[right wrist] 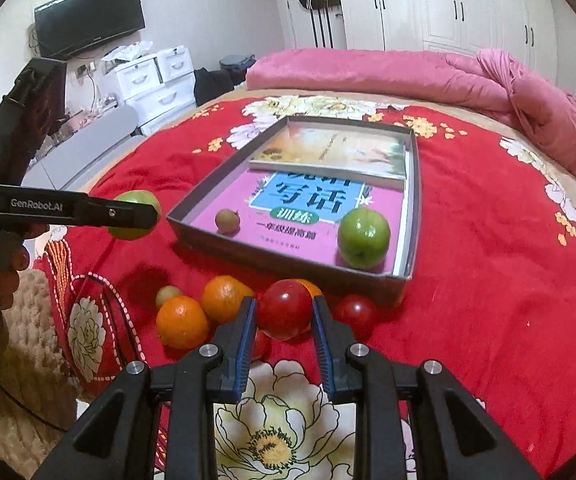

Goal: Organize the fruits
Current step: 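Lift the cherry tomato and green pear toward the tray with both tools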

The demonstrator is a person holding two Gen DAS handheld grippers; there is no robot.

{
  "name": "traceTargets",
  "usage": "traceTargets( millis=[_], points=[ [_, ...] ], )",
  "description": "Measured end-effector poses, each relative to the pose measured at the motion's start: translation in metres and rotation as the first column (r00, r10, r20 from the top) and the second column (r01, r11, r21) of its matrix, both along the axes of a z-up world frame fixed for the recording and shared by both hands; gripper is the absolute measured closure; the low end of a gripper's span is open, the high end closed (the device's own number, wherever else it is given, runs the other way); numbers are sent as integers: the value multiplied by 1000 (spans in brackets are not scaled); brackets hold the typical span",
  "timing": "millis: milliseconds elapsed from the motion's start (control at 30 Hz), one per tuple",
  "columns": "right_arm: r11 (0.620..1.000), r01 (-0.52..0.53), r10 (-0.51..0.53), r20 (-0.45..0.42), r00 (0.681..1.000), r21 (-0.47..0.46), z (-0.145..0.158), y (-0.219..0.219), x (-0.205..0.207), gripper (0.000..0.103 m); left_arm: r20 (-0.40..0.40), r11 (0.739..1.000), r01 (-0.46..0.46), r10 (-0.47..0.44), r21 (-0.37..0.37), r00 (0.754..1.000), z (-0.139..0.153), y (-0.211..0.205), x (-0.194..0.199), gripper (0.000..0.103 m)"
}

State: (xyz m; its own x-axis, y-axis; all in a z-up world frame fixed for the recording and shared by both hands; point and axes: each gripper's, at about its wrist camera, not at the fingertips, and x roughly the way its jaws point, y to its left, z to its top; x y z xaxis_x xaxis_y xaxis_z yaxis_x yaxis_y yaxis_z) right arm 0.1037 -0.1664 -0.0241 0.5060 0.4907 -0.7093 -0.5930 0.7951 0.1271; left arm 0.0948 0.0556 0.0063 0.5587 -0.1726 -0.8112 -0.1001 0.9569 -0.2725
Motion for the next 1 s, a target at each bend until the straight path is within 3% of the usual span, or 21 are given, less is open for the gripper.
traceTargets(
  millis=[1000],
  points=[
    [998, -29, 25, 60, 998, 63, 20, -1, -1, 75, 54, 1000, 14, -14, 10, 998, 27, -16, -1, 59]
  ],
)
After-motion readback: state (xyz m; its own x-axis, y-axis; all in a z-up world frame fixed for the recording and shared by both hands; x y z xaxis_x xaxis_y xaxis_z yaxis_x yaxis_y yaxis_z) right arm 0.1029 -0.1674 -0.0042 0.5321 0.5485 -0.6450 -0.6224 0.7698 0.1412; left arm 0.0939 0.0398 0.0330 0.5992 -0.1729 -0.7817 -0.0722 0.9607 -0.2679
